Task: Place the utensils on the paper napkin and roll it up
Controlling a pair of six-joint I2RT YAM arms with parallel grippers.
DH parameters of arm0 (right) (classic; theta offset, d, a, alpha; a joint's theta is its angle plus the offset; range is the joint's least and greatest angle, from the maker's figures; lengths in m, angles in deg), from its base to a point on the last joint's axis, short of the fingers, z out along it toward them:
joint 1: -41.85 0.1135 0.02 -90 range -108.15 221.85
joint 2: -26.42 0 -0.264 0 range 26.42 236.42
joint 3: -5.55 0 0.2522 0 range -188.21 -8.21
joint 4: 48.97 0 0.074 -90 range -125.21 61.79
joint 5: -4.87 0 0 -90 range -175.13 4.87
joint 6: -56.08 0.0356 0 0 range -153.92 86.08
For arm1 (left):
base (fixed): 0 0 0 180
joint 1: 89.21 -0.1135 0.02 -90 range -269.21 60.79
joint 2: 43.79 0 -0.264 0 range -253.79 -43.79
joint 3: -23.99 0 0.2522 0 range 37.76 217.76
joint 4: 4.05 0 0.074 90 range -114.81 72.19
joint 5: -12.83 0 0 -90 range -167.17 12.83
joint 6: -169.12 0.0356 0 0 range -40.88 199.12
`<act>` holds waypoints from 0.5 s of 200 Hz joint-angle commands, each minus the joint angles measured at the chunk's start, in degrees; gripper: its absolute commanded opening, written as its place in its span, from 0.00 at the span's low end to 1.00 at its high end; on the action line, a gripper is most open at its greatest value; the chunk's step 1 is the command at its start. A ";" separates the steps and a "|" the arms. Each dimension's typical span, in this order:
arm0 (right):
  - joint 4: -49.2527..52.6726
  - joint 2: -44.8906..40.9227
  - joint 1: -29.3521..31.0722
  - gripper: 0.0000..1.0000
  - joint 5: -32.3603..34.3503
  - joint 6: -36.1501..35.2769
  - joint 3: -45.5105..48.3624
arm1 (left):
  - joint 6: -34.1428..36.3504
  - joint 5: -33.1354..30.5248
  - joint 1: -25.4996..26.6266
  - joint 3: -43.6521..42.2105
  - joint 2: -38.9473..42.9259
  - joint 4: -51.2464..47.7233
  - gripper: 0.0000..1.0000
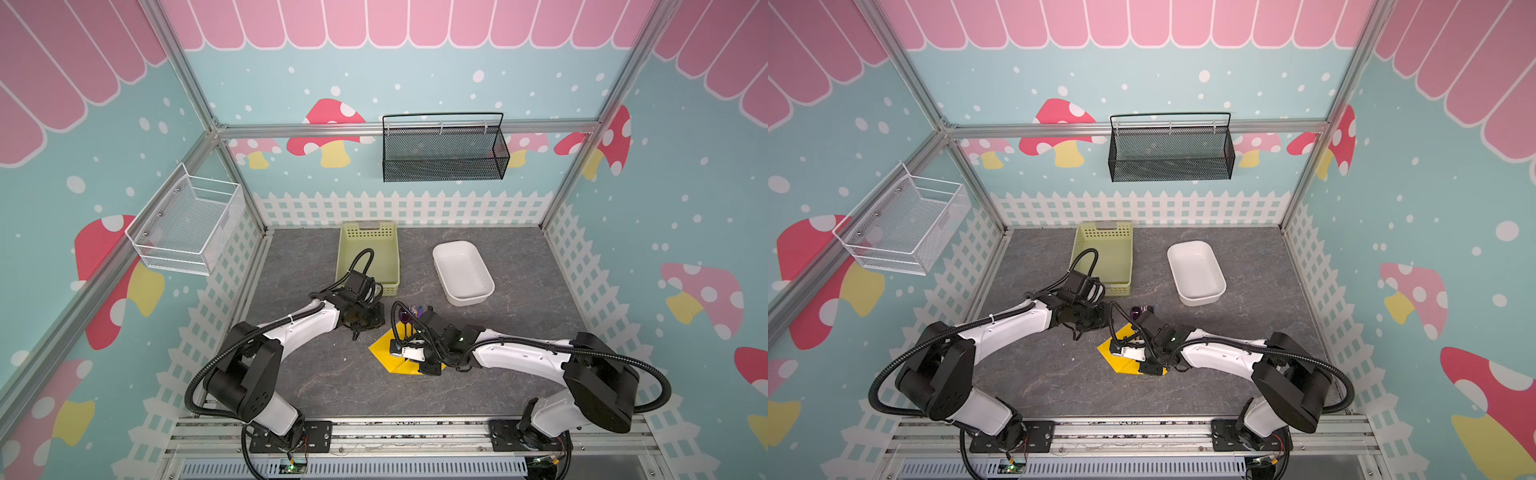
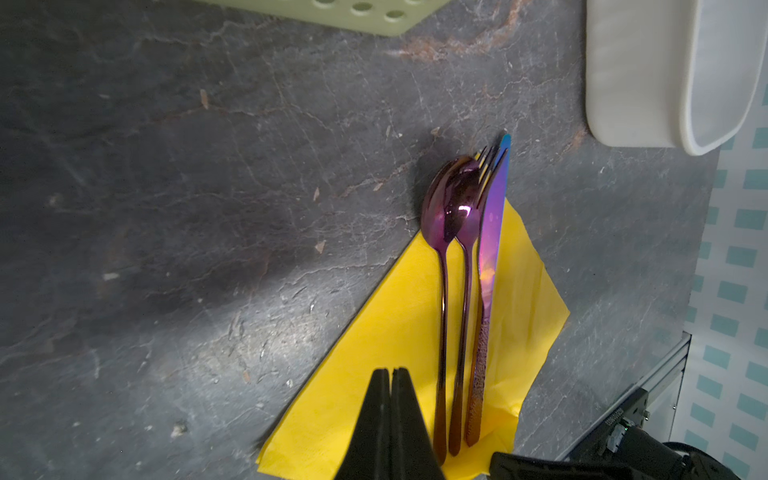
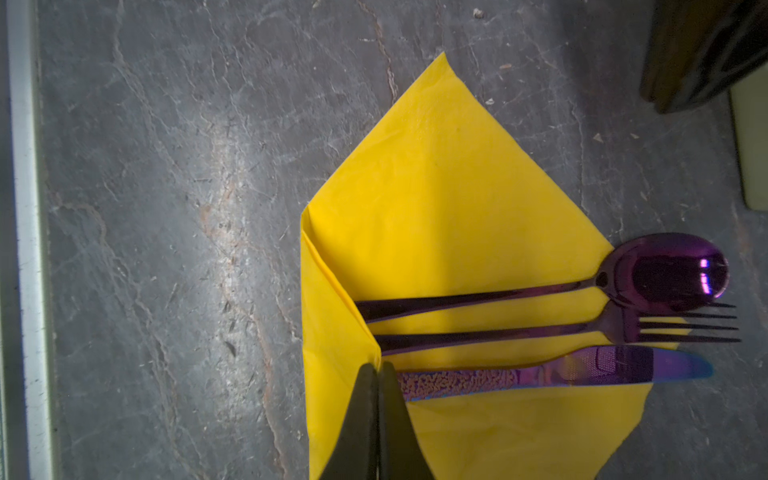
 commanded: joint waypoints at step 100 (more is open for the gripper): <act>-5.20 3.07 -1.23 0.05 1.20 -0.79 0.05 | -9.70 3.27 7.95 -12.01 9.55 4.11 0.00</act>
